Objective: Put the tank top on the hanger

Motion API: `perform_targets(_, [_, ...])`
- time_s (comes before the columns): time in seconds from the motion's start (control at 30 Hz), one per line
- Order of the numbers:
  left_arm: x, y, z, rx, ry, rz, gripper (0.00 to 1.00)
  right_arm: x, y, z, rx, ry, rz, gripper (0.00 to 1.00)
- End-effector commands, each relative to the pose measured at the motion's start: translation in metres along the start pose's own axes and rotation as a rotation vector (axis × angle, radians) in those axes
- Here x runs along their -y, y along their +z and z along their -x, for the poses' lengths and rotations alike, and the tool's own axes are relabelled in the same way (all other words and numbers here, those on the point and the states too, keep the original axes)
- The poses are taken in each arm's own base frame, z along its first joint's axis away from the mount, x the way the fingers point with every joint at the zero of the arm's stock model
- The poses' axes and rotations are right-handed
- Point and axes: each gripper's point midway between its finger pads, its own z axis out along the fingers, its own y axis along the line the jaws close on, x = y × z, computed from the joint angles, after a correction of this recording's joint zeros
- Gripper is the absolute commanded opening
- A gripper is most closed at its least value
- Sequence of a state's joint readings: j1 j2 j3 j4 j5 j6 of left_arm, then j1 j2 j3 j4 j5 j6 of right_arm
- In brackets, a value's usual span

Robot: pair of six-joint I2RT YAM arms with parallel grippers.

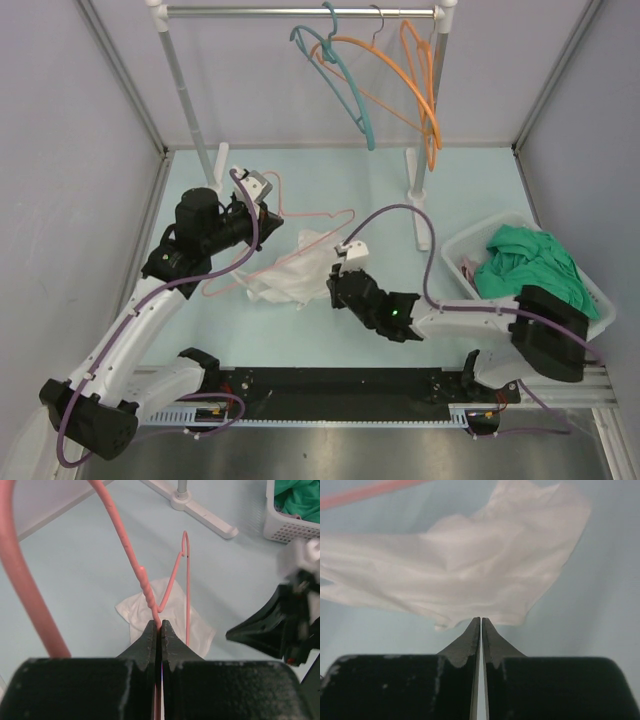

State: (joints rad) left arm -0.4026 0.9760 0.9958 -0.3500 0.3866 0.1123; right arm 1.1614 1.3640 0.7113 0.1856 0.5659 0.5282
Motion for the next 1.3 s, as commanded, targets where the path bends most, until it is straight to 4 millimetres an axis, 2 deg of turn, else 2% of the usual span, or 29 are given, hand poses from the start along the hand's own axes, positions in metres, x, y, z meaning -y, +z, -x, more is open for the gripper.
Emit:
perform_targets(0.0, [-0.002,-0.004,0.014,0.057,0.009,0.016,0.04,-0.037,0.021,-0.044,-0.076,0.014,0.068,0.09])
perform_targets(0.03, [-0.002,-0.005,0.015,0.06,0.012,0.013,0.04,-0.043,0.024,-0.05,-0.094,0.034,0.081,0.1])
perform_targets(0.13, [-0.001,-0.004,0.015,0.06,0.01,0.01,0.04,-0.054,0.035,-0.056,-0.094,0.071,0.096,0.2])
perform_targets(0.17, [-0.001,-0.005,0.015,0.06,0.01,0.009,0.04,-0.055,0.037,-0.057,-0.094,0.07,0.092,0.26])
perform_targets(0.27, [-0.001,-0.006,0.016,0.064,0.012,0.012,0.04,-0.056,0.045,-0.062,-0.099,0.082,0.072,0.35])
perform_targets(0.4, [0.0,-0.005,0.016,0.062,0.01,0.007,0.04,-0.06,0.053,-0.069,-0.111,0.107,0.072,0.39])
perform_targets(0.47, [0.0,-0.005,0.016,0.062,0.01,0.007,0.04,-0.063,0.058,-0.076,-0.128,0.101,0.077,0.46])
perform_targets(0.57, [-0.001,-0.005,0.015,0.061,0.011,0.009,0.04,-0.059,0.062,-0.084,-0.148,0.085,0.057,0.48])
perform_targets(0.83, [0.0,-0.006,0.017,0.065,0.012,0.004,0.04,-0.049,0.068,-0.089,-0.138,0.074,0.012,0.53])
perform_targets(1.03, [0.0,-0.006,0.017,0.067,0.015,0.008,0.04,-0.049,0.082,-0.093,-0.119,0.044,0.001,0.51])
perform_targets(1.13, [0.0,-0.007,0.017,0.067,0.015,0.008,0.04,-0.047,0.085,-0.089,-0.1,0.029,-0.004,0.41])
perform_targets(1.2, [0.0,-0.007,0.017,0.068,0.017,0.011,0.04,-0.04,0.085,-0.088,-0.093,0.01,-0.034,0.23])
perform_targets(1.23, [-0.001,-0.007,0.017,0.068,0.016,0.016,0.04,-0.038,0.083,-0.084,-0.084,0.002,-0.042,0.07])
perform_targets(1.27, [-0.001,-0.008,0.018,0.071,0.019,0.016,0.04,-0.035,0.08,-0.082,-0.076,-0.006,-0.05,0.01])
